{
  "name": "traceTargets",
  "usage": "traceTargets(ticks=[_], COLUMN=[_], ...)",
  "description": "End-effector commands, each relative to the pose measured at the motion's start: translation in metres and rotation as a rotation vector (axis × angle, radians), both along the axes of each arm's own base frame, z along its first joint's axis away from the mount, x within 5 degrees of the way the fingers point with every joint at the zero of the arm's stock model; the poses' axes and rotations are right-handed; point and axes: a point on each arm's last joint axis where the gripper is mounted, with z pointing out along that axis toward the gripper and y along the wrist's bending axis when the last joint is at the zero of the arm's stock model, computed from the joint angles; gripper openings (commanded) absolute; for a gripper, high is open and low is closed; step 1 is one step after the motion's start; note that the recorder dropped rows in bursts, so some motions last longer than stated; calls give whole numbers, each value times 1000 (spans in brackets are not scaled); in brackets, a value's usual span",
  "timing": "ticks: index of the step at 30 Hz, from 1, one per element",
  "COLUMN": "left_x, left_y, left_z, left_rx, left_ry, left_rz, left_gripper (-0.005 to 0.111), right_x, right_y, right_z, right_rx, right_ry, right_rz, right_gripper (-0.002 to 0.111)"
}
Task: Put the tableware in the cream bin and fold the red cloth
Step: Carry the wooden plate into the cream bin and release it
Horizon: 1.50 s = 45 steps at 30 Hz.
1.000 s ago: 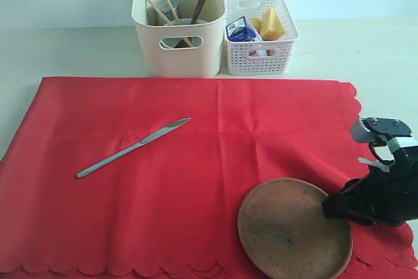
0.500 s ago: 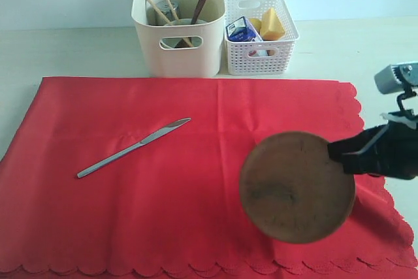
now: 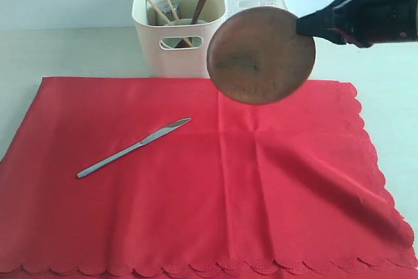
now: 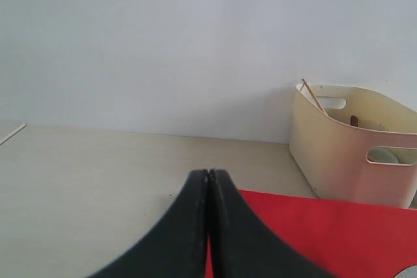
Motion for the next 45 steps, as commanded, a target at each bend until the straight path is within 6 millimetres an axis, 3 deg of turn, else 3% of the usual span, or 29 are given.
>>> traceTargets(ticks=[1,5,14,18,24,33,37,45], left_x=[0,0,0,0,0,0,0,0], left_y=[0,0,0,0,0,0,0,0], left_z=[0,0,0,0,0,0,0,0], left_rx=[-4,-4,-4,-4,-4,-4,-4,-4], left_ry=[-6,-6,-6,-6,-6,-6,-6,-6], left_rz=[-2,-2,-2,-2,-2,-2,-2,-2], left_gripper=[3,3,3,3,3,3,3,3], right_x=[33,78,142,170,194,206,205,203], right_y=[4,12,58,74,90,98,105,114], right_z=[2,6,12,3,-14,-35,-36,-37], right_rx=[89,201,198,185,239,215,195,180], right_ry=[-9,-53,-168,-190,-173,-156,-153,-153], right_rz=[9,37,74,38,55,2,-25,-30], right_gripper=[0,0,0,0,0,1,14,60])
